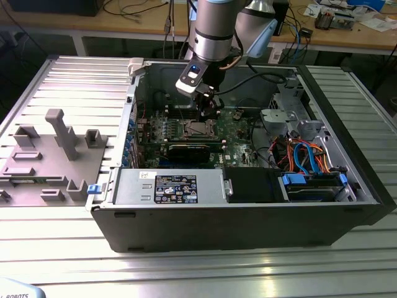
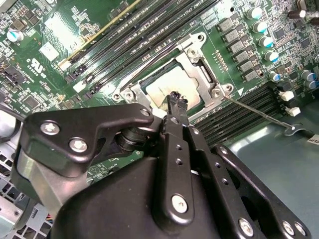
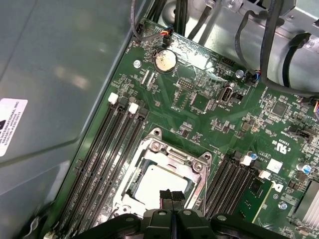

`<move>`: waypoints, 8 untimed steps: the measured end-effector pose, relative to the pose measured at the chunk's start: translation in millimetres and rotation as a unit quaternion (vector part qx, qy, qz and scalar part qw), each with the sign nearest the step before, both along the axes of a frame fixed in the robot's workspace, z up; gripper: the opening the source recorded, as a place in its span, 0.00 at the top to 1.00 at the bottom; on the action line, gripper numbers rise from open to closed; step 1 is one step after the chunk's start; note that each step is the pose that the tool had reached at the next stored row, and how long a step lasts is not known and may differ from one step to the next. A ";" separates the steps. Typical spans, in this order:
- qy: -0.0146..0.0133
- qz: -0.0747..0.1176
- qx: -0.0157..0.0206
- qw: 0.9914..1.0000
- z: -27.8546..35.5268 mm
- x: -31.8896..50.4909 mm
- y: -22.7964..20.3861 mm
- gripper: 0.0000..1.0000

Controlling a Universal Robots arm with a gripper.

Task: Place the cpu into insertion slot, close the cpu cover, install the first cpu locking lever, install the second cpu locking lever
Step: 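Install the first cpu locking lever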

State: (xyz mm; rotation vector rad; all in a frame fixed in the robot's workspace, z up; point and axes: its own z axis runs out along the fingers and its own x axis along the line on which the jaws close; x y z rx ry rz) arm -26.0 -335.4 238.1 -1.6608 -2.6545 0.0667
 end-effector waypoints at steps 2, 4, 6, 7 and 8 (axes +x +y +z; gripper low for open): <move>0.000 0.001 0.000 1.000 0.0 0.0 0.0 0.89; 0.000 0.003 0.000 1.000 0.0 0.0 0.0 0.89; 0.000 0.005 0.000 1.000 0.0 0.0 0.0 0.89; 0.000 0.007 0.000 1.000 0.0 0.0 0.0 0.89; 0.000 0.009 0.000 1.000 0.0 0.0 0.0 0.89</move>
